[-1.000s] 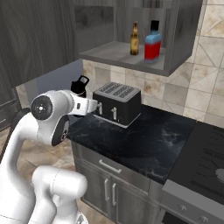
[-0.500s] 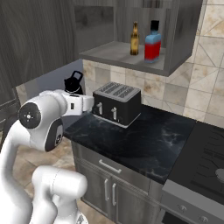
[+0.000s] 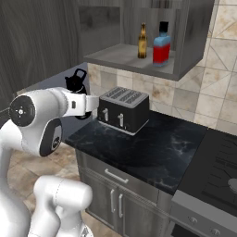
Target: Sort all alcoholic drinks to one cabinet, and non-alcoholic drinks to the other.
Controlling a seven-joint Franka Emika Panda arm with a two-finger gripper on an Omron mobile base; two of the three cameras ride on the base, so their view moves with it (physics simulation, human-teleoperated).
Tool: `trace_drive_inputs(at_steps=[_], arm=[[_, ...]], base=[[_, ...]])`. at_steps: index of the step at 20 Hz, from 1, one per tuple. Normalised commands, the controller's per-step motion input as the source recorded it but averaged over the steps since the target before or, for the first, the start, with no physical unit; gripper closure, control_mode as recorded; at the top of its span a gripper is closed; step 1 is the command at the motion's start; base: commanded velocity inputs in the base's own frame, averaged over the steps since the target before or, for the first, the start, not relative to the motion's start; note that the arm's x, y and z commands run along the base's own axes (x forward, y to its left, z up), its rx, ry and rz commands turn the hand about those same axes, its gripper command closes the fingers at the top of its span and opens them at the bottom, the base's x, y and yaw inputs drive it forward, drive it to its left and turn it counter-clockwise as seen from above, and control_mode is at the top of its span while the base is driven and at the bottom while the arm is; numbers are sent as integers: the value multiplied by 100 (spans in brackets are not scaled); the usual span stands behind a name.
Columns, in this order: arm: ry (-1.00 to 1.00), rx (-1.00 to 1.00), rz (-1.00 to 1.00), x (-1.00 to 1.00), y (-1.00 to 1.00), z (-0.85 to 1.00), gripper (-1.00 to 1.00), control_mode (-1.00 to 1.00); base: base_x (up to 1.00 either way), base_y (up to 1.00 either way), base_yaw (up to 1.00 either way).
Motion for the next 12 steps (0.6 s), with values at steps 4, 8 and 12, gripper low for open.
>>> trace_drive_inputs(at_steps=[4,8,12], arm=[[14,-3,0,-22,-2,14,100,-100],[13,-5,0,-22,0,9,100,-100],[10,-7,0,-18,0,1,100,-100]], base=[[0,0,0],[0,0,0],[0,0,0]])
